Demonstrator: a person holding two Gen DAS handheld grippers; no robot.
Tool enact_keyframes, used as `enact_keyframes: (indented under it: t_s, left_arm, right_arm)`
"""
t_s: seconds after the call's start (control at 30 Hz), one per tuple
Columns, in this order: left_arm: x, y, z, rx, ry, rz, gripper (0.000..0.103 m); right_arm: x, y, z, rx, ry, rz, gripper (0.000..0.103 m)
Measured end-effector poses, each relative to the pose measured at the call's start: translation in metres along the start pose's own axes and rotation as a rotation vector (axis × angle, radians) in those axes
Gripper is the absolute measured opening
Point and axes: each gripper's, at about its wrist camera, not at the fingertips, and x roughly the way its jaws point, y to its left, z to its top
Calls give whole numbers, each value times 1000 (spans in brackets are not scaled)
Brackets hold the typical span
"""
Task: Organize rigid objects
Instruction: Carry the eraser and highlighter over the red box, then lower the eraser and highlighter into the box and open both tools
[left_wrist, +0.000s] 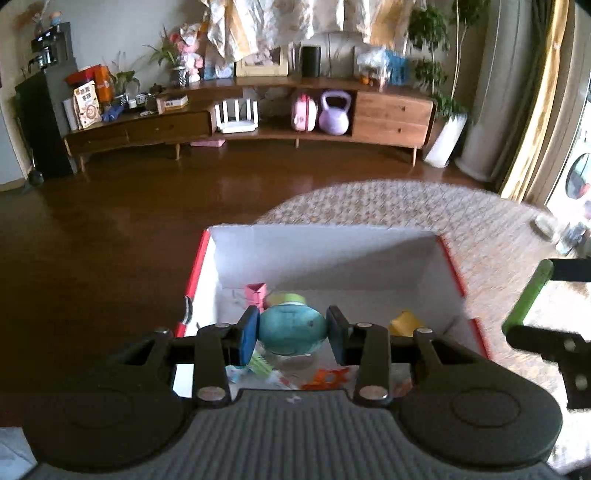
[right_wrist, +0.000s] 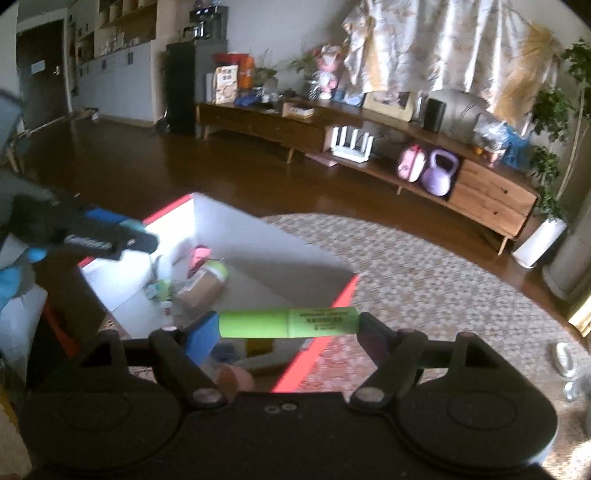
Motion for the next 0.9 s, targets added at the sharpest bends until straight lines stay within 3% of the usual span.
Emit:
enact_keyframes:
  t_s: [0.3,0.63,0.9]
  left_arm:
    - [72,-4,-11,68,192,1,39]
    - [109,-5,-22,90,374,0,39]
    - [111,-10,-22,102,376,-3,39]
  right_arm:
    - [51,30,-9,-31,122,33,80]
    - [75,34,-12,31,192,57,80]
    - [80,32,-11,71,203,58,81]
